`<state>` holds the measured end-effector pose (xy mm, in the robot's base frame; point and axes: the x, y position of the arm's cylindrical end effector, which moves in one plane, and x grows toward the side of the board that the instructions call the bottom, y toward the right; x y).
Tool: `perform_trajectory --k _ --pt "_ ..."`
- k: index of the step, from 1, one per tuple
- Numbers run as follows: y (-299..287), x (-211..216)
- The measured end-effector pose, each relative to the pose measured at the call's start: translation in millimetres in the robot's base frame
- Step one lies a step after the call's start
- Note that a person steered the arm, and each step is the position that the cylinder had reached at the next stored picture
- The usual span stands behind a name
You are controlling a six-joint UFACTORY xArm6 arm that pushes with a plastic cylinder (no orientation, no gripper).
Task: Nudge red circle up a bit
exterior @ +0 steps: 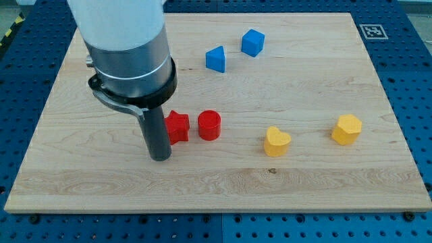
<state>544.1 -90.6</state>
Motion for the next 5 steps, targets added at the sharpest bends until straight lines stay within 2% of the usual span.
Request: perform_trajectory --k 2,3,5 --pt "59 17" --pt "65 -18" --pt "85 -19"
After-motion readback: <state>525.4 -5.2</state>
